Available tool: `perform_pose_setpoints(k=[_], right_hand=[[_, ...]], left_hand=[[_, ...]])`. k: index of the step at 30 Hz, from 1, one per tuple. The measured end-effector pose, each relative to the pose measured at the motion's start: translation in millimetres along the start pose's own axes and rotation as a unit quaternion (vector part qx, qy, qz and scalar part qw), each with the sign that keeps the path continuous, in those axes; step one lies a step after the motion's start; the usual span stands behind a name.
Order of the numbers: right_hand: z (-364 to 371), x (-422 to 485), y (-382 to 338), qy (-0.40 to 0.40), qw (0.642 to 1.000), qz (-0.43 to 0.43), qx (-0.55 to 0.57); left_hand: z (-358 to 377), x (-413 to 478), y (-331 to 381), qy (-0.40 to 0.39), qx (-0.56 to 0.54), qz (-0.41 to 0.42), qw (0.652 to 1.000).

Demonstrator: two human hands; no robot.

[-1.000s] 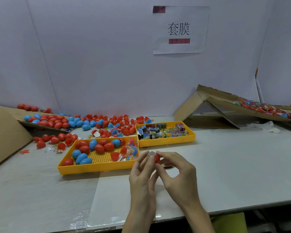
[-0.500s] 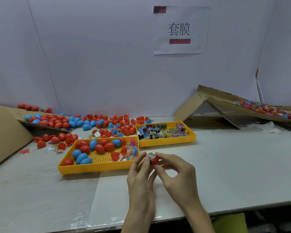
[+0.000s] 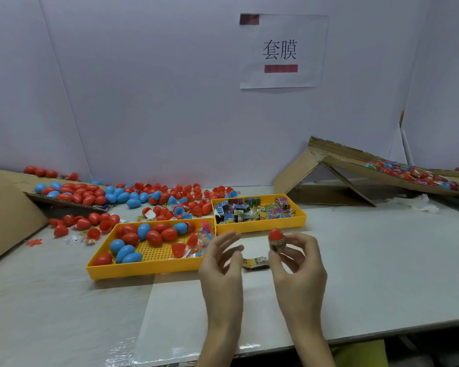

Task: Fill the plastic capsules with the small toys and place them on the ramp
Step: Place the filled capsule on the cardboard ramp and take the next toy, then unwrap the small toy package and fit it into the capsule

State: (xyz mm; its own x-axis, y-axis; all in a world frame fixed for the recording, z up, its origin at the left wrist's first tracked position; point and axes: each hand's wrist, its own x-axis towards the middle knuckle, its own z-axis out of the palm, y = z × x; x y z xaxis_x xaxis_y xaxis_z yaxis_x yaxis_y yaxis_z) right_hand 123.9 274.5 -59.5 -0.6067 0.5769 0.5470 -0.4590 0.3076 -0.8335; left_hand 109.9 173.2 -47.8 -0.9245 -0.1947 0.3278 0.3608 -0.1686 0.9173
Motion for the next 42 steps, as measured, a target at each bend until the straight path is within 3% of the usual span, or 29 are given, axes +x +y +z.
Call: perform_pose_setpoints(k=[3,6,9,11,17,21,25,27,29,31,36,42], right_hand=[[0,2,0,0.056,0.998,0.017,0.015],[-2,3,1,0.070,0.995,0.049,0.047],[-4,7,5,0.055,0.990,0.103,0.077],[-4,12,6,0.042,0.982,0.151,0.103],[4,58,0,-0.044,0.926,0.319,0.196],[24,122,-3,-0.122,0.868,0.428,0.220],[13,220,-17,-0.027,0.886,0.349,0.303],[4,242,-12,-0.011,0.905,0.353,0.238],[5,226,3,-0.043,0.929,0.361,0.073],[14,195,26,-0.067,0.943,0.325,-0.001],[34,128,51,-0.105,0.964,0.237,-0.052],[40,95,54,-0.299,0.931,0.201,-0.060]], left_hand=[[2,27,11,-0.153,0.176,0.090,0.968],[8,44,4,-0.267,0.379,0.161,0.871],[7,51,-13,-0.337,0.494,0.200,0.776],[1,54,-23,-0.373,0.506,0.199,0.752],[-5,57,-34,-0.371,0.463,0.196,0.780],[-7,56,-37,-0.364,0.452,0.198,0.790],[-6,57,-40,-0.354,0.444,0.206,0.797],[-5,57,-41,-0.353,0.445,0.210,0.796],[-6,57,-41,-0.355,0.448,0.209,0.793],[-6,57,-41,-0.348,0.449,0.208,0.796],[-7,54,-36,-0.339,0.435,0.214,0.807],[-9,57,-28,-0.323,0.402,0.256,0.817]])
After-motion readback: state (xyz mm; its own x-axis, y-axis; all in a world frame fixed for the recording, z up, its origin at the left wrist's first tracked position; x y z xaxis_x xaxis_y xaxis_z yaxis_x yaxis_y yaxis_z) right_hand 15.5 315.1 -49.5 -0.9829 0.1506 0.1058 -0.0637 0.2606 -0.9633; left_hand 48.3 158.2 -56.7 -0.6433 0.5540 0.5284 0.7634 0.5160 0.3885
